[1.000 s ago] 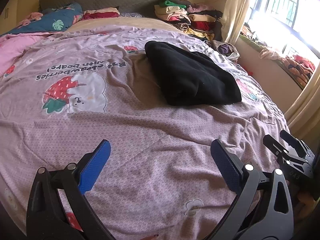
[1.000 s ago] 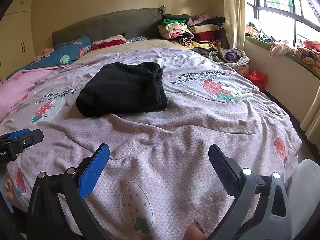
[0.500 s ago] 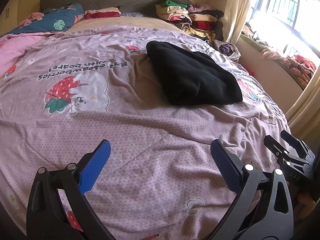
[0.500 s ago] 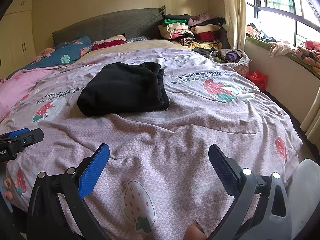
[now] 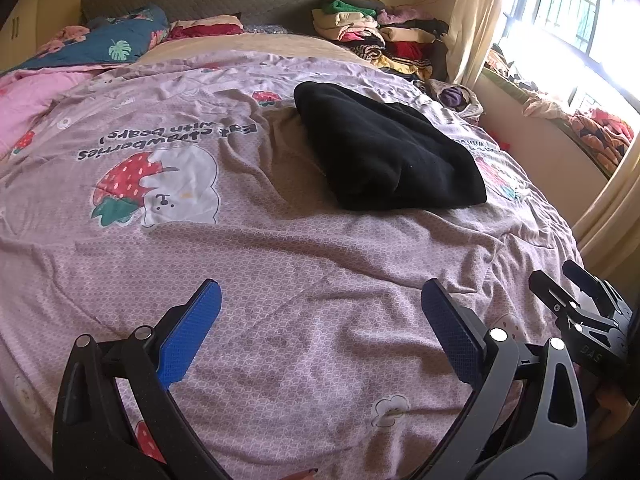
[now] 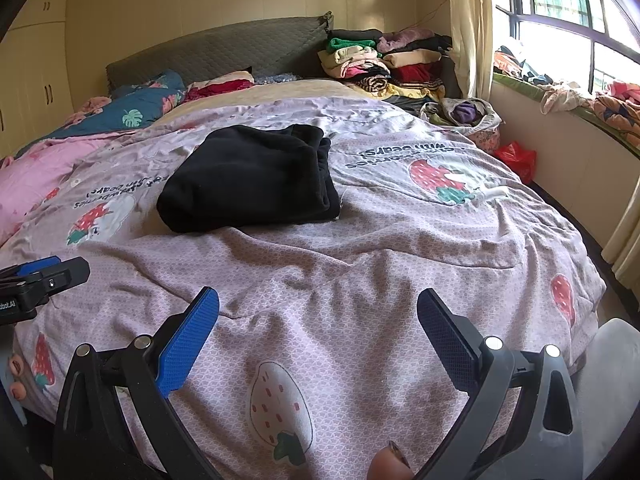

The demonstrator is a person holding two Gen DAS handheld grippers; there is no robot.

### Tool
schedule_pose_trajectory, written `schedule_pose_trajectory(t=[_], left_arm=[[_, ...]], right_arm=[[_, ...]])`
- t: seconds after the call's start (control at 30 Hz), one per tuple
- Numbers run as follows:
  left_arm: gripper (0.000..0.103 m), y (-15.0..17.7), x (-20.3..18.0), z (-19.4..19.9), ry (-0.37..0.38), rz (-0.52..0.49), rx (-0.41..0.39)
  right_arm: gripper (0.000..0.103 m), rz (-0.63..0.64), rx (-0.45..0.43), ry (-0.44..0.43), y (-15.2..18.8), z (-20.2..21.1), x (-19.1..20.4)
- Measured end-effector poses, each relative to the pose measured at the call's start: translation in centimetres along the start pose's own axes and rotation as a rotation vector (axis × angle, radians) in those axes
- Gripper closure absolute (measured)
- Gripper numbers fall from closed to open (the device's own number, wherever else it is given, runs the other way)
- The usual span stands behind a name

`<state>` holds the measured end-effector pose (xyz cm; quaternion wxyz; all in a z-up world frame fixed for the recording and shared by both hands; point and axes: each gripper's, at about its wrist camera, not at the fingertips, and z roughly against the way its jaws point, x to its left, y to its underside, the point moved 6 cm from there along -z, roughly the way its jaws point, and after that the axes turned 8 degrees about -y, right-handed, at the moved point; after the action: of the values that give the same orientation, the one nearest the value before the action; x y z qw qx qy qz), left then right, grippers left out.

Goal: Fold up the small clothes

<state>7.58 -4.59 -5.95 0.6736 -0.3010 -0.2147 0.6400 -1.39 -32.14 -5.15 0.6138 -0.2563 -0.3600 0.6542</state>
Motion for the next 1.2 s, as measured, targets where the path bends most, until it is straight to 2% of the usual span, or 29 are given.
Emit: schedule_pose_trajectory(t=[0.7, 1.2], left_arm=[[0.009, 0.04, 0.44, -0.05, -0.033, 0.000, 0.005], [0.009, 0.19, 0.67, -0.23, -0.027, 0.003, 0.014]], right_arm=[[0.004, -0.001, 0.000, 0.000, 0.05, 0.03, -0.04], [0.004, -0.029, 0.002, 0.008, -0.01, 0.54, -0.44]])
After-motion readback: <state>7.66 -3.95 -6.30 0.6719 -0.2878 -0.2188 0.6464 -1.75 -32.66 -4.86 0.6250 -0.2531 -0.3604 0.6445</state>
